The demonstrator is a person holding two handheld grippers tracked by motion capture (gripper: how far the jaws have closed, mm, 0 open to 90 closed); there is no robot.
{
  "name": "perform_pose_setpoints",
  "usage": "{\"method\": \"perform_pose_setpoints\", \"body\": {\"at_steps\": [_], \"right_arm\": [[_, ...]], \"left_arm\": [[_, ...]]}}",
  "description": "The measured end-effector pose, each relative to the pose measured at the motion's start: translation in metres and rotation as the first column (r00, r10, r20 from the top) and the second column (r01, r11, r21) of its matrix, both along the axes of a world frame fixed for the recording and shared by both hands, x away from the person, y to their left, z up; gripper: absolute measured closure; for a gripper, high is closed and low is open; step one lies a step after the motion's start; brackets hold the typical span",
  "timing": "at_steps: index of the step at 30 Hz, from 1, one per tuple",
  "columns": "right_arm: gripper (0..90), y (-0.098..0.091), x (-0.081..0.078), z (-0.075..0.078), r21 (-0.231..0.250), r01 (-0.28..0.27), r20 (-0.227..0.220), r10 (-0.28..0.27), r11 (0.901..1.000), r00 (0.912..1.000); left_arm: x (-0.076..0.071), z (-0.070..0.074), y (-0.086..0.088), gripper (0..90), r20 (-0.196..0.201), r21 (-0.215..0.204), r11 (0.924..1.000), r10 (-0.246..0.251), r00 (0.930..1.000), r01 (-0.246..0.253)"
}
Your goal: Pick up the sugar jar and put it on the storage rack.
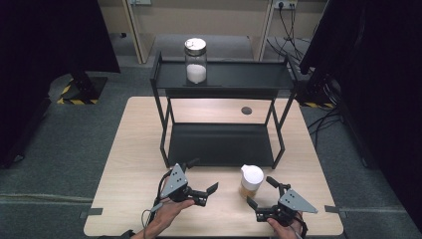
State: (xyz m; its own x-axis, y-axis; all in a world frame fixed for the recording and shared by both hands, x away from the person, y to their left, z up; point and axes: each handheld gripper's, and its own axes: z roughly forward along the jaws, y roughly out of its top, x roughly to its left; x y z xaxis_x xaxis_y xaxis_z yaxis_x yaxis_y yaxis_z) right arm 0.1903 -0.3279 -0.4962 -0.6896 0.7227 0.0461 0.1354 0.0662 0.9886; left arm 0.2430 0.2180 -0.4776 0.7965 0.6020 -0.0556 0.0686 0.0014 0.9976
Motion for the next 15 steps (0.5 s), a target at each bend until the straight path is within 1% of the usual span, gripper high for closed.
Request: {"method": "perform_pose_setpoints", "body": {"at_steps": [4, 11, 15], "right_arm": [[0.5, 0.0, 0.0, 0.0, 0.0, 0.0, 0.001, 0.0, 1.0, 1.0], [0.5, 0.001, 0.0, 0.0, -0.002, -0.002, 0.0, 0.002, 1.0, 1.0], [0.5, 0.0, 0.0, 0.0, -0.001, -0.001, 0.001, 0.001, 1.0, 1.0]], "left_arm": [[-0.003, -0.006, 0.004, 0.4, 0.007, 0.001, 1.0, 0.009, 0.9999, -0.009], [-0.006, -0.016, 0.006, 0.5, 0.0, 0.008, 1.0, 0.005, 1.0, -0.005], [-0.009, -0.02, 0.008, 0.5, 0.008, 0.008, 0.9999, 0.013, 0.9999, -0.013]]}}
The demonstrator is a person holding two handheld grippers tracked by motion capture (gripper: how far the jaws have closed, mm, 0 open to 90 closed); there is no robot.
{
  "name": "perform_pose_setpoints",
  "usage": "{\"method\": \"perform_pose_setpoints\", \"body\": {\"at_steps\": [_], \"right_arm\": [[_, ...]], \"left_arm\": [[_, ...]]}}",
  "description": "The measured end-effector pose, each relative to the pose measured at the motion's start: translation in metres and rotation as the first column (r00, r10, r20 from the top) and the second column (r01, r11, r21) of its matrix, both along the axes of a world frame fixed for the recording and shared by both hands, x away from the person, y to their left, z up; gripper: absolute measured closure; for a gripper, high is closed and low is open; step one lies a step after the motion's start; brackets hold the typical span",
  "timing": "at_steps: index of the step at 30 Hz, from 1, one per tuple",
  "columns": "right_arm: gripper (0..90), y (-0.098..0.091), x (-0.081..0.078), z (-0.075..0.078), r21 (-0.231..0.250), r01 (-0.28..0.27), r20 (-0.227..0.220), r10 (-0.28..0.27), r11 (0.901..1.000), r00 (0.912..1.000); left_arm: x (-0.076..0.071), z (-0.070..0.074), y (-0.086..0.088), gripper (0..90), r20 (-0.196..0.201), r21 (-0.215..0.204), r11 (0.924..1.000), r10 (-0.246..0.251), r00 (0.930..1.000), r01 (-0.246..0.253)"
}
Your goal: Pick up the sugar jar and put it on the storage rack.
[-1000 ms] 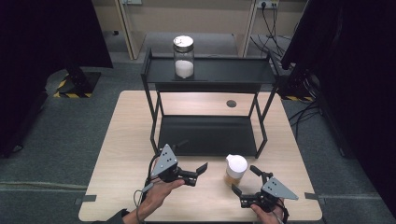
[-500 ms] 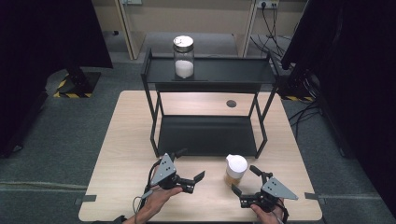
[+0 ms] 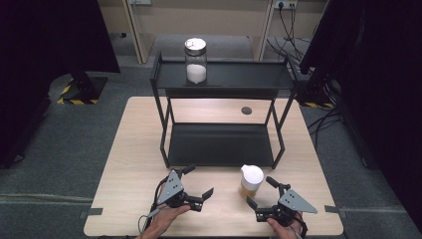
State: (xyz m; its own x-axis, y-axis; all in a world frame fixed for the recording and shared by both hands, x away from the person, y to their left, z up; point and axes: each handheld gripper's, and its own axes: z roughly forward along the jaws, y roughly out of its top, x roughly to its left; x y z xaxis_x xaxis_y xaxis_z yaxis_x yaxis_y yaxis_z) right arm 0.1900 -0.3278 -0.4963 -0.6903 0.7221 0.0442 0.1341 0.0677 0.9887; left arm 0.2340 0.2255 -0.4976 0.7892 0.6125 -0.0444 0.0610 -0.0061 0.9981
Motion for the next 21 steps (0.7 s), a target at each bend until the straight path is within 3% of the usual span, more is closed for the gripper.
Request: {"method": "perform_pose_setpoints", "body": {"at_steps": [5, 21], "right_arm": [[0.5, 0.0, -0.001, 0.0, -0.001, 0.001, 0.003, -0.001, 1.0, 1.0], [0.5, -0.002, -0.002, 0.0, 0.004, -0.004, 0.008, 0.004, 1.0, 1.0]], "left_arm": [[-0.002, -0.005, 0.003, 0.5, 0.014, 0.005, 1.0, 0.0, 0.9999, 0.0], [-0.004, -0.011, 0.008, 0.5, 0.005, 0.006, 1.0, -0.004, 1.0, 0.004]]}}
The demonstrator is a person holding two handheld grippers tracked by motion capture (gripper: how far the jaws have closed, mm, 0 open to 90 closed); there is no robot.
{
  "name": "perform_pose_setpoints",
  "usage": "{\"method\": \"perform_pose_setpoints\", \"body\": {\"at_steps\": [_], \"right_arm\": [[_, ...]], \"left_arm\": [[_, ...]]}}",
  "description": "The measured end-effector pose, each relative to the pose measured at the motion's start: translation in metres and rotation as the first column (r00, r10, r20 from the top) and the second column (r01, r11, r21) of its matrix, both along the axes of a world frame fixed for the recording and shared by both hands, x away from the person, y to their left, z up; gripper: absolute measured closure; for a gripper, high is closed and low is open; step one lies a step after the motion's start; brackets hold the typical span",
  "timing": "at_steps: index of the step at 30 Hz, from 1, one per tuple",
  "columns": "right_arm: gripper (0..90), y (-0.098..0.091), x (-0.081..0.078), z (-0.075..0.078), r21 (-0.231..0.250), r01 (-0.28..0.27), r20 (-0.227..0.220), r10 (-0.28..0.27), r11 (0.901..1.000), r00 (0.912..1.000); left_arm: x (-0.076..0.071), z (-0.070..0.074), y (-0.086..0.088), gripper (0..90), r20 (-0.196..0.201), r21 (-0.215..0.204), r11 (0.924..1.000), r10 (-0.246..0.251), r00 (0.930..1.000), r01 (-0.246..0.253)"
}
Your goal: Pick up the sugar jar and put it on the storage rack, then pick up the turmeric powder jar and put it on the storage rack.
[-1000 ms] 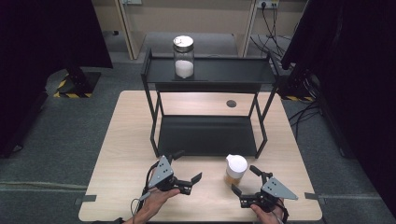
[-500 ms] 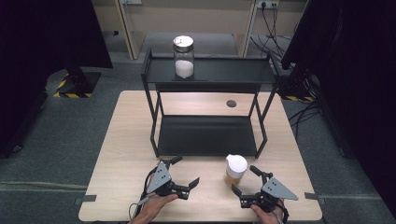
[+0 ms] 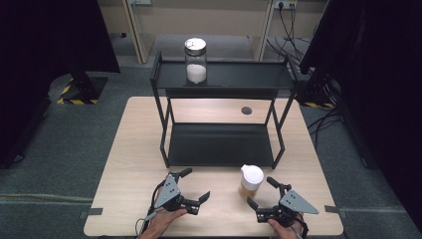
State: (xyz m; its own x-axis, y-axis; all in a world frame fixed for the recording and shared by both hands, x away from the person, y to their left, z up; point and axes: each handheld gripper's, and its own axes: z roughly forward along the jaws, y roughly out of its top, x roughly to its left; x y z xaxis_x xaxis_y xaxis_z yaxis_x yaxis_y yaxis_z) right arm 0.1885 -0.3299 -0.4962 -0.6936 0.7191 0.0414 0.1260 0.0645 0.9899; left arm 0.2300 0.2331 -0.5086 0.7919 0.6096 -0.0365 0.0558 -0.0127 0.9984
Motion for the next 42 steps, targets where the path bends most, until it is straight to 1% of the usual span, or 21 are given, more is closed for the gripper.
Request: {"method": "perform_pose_setpoints", "body": {"at_steps": [11, 31, 42], "right_arm": [[0.5, -0.0006, -0.0015, 0.0004, 0.002, 0.001, 0.01, -0.001, 1.0, 0.9999], [0.6, -0.0004, -0.0006, -0.0003, 0.006, 0.003, 0.006, -0.003, 1.0, 1.0], [0.5, 0.0022, 0.0013, 0.0012, -0.007, 0.011, 0.011, -0.011, 0.9999, 0.9999]], "left_arm": [[0.0001, -0.0018, 0.0007, 0.5, -0.003, 0.004, 1.0, -0.002, 1.0, 0.002], [0.0001, -0.0029, 0.0009, 0.5, -0.012, -0.007, 1.0, 0.006, 0.9999, -0.007], [-0.0008, -0.0037, 0.0012, 0.5, -0.012, -0.006, 1.0, 0.006, 0.9999, -0.006]]}}
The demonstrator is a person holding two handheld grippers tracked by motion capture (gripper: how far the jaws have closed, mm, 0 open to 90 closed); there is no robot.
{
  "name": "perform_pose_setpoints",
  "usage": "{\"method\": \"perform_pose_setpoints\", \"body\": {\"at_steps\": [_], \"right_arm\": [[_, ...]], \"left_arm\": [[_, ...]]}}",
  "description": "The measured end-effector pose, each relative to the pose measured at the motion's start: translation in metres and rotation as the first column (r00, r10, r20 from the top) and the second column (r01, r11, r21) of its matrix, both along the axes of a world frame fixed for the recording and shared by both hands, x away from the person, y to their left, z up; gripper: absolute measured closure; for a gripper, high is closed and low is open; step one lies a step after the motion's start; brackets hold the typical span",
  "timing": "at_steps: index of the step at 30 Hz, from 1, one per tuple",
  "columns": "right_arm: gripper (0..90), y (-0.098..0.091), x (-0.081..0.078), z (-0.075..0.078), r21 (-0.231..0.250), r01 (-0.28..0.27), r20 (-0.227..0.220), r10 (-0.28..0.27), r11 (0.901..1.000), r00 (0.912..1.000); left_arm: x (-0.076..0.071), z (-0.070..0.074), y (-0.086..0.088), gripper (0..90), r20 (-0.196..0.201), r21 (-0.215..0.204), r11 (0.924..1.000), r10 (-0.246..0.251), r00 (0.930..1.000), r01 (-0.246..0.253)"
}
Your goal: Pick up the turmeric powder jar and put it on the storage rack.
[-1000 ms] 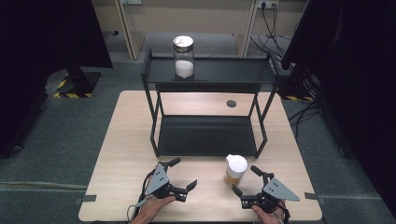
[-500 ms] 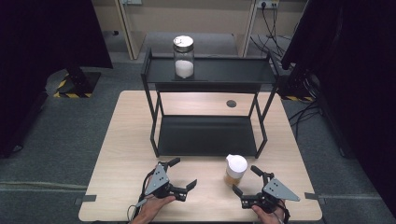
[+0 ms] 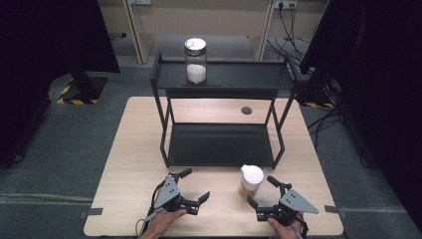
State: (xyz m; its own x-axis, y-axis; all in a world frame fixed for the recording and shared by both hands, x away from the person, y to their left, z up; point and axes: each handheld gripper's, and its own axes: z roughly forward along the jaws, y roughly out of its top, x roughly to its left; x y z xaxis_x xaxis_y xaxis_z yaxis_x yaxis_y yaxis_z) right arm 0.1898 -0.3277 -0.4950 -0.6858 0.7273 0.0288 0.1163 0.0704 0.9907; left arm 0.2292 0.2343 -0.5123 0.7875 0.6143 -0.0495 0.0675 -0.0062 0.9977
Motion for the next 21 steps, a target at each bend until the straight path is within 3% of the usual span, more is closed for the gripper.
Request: {"method": "perform_pose_setpoints", "body": {"at_steps": [21], "right_arm": [[1.0, 0.013, 0.017, 0.005, -0.041, 0.006, -0.013, -0.007, 0.9991, 0.9999]], "left_arm": [[-0.001, -0.001, -0.001, 0.5, -0.004, 0.0, 1.0, 0.001, 1.0, -0.001]]}}
